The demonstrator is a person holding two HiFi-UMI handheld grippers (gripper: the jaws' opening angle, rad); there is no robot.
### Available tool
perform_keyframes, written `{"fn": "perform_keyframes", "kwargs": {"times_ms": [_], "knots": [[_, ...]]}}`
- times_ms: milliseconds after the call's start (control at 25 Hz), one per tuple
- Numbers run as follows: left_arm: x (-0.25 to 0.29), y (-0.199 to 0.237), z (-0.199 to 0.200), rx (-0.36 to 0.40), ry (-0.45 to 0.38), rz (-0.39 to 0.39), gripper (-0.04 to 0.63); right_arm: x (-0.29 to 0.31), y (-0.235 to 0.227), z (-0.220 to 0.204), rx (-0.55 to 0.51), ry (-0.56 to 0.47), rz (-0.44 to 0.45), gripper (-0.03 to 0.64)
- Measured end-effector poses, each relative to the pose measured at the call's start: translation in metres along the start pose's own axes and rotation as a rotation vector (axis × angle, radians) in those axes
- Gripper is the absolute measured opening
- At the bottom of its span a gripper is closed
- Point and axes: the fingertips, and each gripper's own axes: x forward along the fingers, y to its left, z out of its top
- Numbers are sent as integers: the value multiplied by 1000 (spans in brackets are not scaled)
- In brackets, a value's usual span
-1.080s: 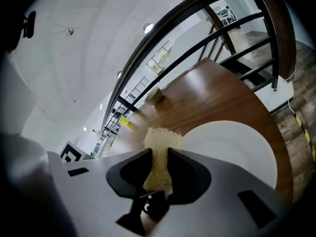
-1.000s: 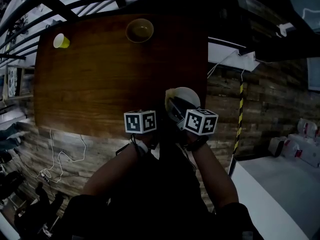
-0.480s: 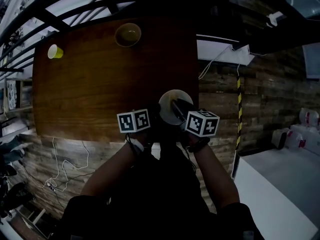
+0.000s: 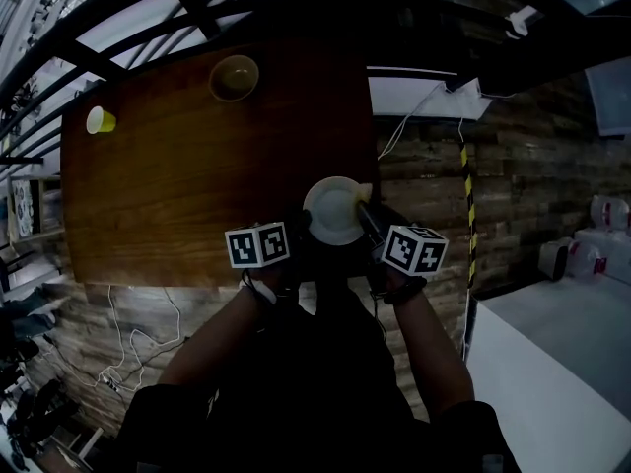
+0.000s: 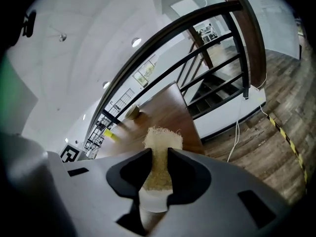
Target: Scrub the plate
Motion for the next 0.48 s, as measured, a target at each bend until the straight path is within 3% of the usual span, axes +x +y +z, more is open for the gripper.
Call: {"fn": "perform_keyframes", "kwargs": {"times_ms": [200, 480], "knots": [[-4, -5, -21, -19, 59, -28, 89, -7, 1, 4, 19, -25, -8, 109], [-11, -7, -35, -89, 58, -62, 87, 14, 47, -17, -35, 55, 94, 110]]}}
